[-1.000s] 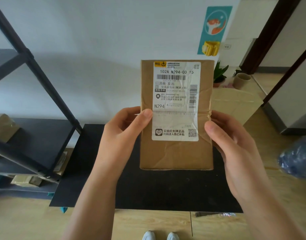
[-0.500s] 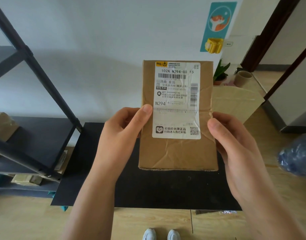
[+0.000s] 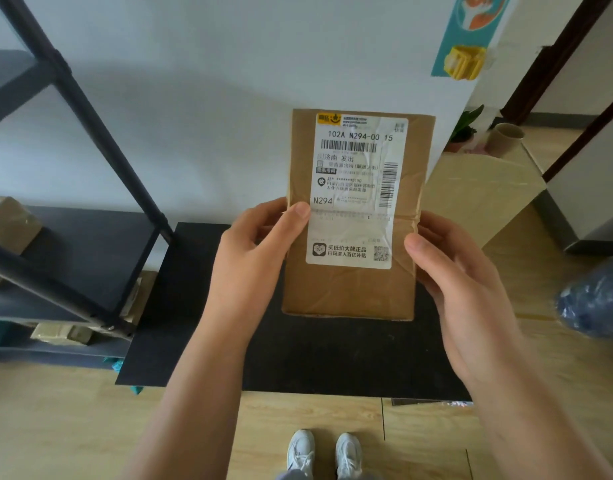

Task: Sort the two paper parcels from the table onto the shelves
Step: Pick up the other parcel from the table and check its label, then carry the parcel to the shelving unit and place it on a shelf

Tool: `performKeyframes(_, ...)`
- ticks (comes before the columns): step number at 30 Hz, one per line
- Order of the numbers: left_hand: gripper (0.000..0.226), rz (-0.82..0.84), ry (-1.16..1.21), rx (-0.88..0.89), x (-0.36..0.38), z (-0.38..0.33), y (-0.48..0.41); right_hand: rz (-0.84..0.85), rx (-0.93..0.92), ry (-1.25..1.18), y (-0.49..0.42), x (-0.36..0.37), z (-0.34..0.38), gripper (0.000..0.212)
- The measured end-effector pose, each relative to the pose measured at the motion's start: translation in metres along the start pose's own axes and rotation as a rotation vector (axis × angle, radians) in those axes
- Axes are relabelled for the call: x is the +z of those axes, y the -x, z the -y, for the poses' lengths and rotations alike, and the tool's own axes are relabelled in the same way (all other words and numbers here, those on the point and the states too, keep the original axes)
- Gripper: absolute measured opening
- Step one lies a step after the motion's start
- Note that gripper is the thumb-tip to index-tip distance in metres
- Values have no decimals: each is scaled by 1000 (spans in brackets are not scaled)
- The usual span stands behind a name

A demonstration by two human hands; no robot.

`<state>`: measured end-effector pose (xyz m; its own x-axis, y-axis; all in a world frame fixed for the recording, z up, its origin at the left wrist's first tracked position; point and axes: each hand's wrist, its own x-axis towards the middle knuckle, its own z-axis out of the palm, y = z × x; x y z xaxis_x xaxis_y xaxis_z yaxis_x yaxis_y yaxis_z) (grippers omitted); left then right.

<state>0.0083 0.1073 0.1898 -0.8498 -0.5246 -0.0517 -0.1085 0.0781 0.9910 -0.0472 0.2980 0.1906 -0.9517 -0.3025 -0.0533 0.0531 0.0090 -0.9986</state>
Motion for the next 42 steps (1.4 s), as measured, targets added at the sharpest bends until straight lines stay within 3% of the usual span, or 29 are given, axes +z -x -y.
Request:
performKeyframes(2, 45, -23, 17, -28, -7, 8, 1, 10, 16, -11, 2, 9, -6, 57)
performKeyframes(8, 63, -93, 45, -111, -29, 33, 31, 90, 97, -3, 13, 34, -29, 54)
performKeyframes(14, 63, -244, 96, -219, -51, 49, 83, 269, 158, 65, 31, 53, -42, 59)
performKeyframes(18, 49, -348, 130, -277, -66, 61, 120, 358, 183, 118, 50, 69, -53, 30)
performKeyframes(22, 51, -447, 128, -300, -98, 73, 152, 452, 217, 143, 74, 98, -59, 27)
performKeyframes(25, 56, -549, 136, -309, -129, 80, 176, 523, 224, 164, 94, 130, -57, 33)
performKeyframes(30, 45, -645, 159, -322, -189, 88, 212, 587, 206, 228, 129, 193, -51, 40)
performKeyframes(42, 41, -573, 151, -269, -409, 93, 275, 593, 165, 196, 240, 394, -37, 42)
